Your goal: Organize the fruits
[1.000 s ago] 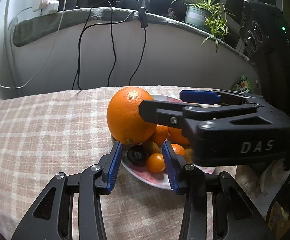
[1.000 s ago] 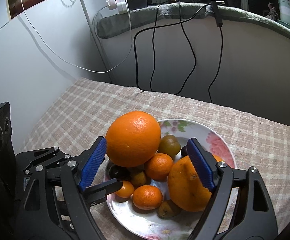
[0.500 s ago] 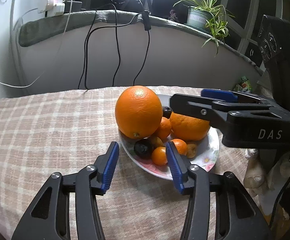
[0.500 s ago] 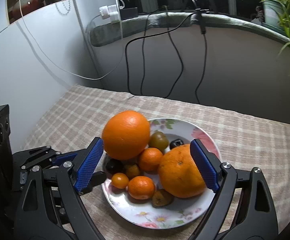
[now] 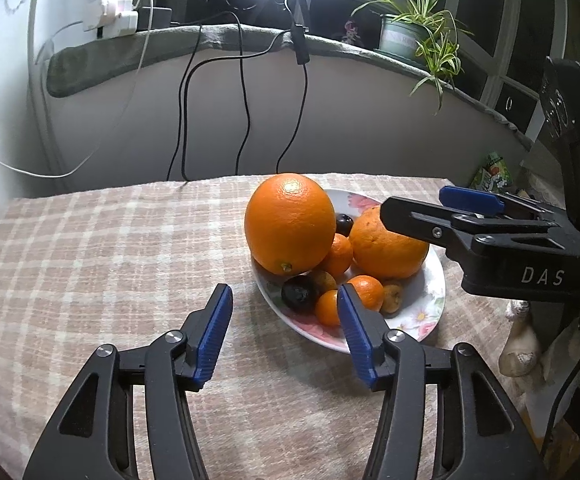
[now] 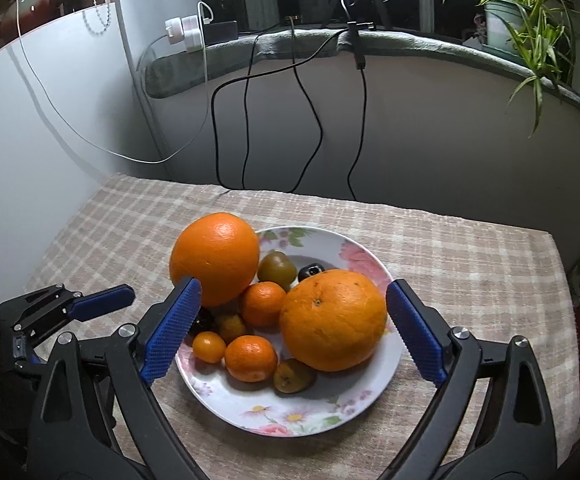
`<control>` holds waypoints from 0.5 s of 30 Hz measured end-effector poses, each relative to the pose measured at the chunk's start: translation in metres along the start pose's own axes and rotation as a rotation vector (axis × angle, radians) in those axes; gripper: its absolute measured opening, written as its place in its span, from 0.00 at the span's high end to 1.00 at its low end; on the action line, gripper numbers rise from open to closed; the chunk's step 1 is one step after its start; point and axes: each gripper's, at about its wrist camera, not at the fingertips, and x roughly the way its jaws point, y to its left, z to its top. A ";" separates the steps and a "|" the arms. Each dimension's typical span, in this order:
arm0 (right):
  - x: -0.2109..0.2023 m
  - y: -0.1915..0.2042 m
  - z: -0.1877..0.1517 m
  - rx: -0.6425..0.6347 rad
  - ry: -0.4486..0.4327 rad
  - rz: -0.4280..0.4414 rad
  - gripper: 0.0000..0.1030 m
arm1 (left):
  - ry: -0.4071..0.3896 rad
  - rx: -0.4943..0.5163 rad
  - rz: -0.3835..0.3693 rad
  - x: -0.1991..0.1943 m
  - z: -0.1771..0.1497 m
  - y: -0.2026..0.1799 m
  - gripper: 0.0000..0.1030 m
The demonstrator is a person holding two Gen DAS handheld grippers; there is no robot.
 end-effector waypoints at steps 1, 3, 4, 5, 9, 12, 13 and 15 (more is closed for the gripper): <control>0.000 -0.001 0.000 0.002 0.000 -0.002 0.07 | -0.001 0.000 0.002 0.000 0.000 0.000 0.48; -0.001 -0.001 0.000 0.002 -0.001 -0.005 0.07 | -0.001 -0.002 0.003 0.000 0.001 0.000 0.48; -0.002 -0.001 0.000 0.002 -0.002 -0.008 0.07 | -0.002 -0.001 0.004 0.000 0.001 0.000 0.48; -0.002 -0.001 0.000 0.002 -0.004 -0.011 0.07 | -0.002 0.001 0.005 0.000 0.001 -0.001 0.48; -0.004 0.000 -0.001 -0.001 -0.009 -0.027 0.07 | -0.006 -0.003 0.014 -0.002 0.001 -0.002 0.39; -0.006 0.000 -0.002 -0.005 -0.015 -0.035 0.07 | -0.009 -0.009 0.022 -0.004 0.003 -0.001 0.38; -0.007 0.000 -0.003 -0.005 -0.016 -0.037 0.07 | -0.010 -0.010 0.027 -0.004 0.003 -0.001 0.37; -0.009 0.000 -0.004 -0.008 -0.020 -0.045 0.07 | -0.011 -0.011 0.033 -0.005 0.003 0.000 0.33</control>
